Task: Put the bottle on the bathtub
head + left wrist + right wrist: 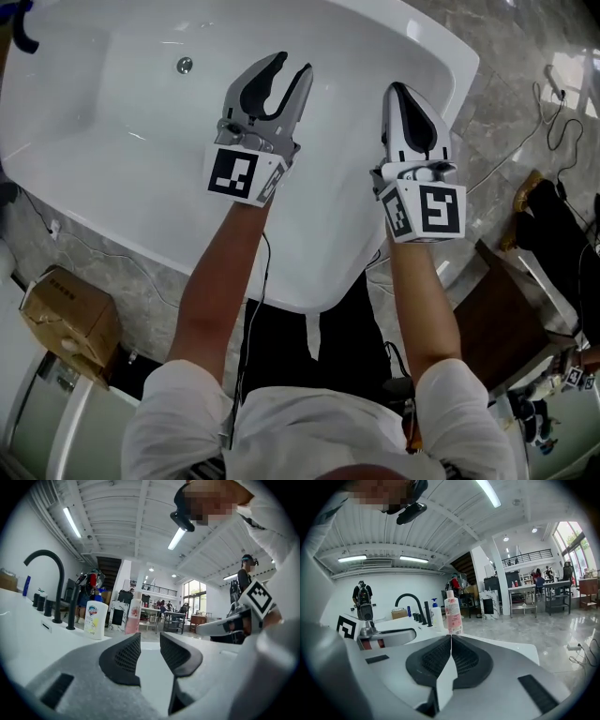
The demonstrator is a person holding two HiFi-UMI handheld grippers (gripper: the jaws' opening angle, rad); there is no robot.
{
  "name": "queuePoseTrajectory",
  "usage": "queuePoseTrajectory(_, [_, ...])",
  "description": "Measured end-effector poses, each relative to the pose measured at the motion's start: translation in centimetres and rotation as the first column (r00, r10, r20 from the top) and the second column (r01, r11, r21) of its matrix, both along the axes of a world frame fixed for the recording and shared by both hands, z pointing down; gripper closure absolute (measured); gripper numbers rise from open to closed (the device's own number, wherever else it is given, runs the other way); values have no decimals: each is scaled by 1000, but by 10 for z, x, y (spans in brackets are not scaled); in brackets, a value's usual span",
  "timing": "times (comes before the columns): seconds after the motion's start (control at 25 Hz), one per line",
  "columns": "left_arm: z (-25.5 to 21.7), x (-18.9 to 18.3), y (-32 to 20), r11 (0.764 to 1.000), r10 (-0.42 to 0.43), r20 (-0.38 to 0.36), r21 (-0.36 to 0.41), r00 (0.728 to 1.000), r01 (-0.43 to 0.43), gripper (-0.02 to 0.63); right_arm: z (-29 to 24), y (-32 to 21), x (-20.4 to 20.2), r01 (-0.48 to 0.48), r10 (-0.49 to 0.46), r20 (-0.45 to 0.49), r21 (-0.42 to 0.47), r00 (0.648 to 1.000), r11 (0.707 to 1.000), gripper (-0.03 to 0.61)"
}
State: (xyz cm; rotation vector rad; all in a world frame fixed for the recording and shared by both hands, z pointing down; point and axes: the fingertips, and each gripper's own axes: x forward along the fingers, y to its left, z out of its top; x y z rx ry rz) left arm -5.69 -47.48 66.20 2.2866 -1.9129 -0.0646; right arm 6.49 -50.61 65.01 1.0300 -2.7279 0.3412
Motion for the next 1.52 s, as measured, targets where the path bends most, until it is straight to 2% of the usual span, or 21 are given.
queuePoseTrajectory(0.12, [-23, 1, 44, 1000, -5, -24, -6, 1000, 5, 512, -14, 30, -1, -2, 2, 9, -8, 1000, 1000, 563])
queuePoseTrajectory(0.44, [-87, -12, 161, 998, -25, -78, -60, 997, 20, 571, -71, 121, -1, 24, -24, -4, -4, 1000, 1000, 563])
queuePoseTrajectory(0.64, [-139, -36, 226, 997, 32, -65, -73, 997, -37, 592, -129, 182, -26, 64, -63, -26, 32, 998, 997, 563])
queuePoseTrajectory(0.8, [-197, -49, 258, 996, 63, -106, -58, 992, -69, 597, -185, 219, -30, 32, -30, -41, 48, 999, 998, 563])
queuePoseTrajectory(0.88, [-229, -46, 265, 994, 105, -99, -26, 990, -108, 597, -211, 234, -28, 3, -1, -38, 58, 999, 998, 563])
queuePoseTrajectory(1.12, [-311, -39, 308, 973, 231, -71, 47, 970, -228, 597, -305, 283, -12, -50, 52, -12, 121, 999, 991, 563])
queuePoseTrajectory(1.36, [-363, -37, 348, 964, 261, -58, 72, 964, -257, 595, -394, 310, 25, -32, 29, 16, 210, 999, 977, 563])
queuePoseTrajectory(1.52, [-382, -23, 375, 971, 233, -47, 72, 971, -230, 595, -421, 334, 58, -42, 31, 49, 241, 998, 970, 563])
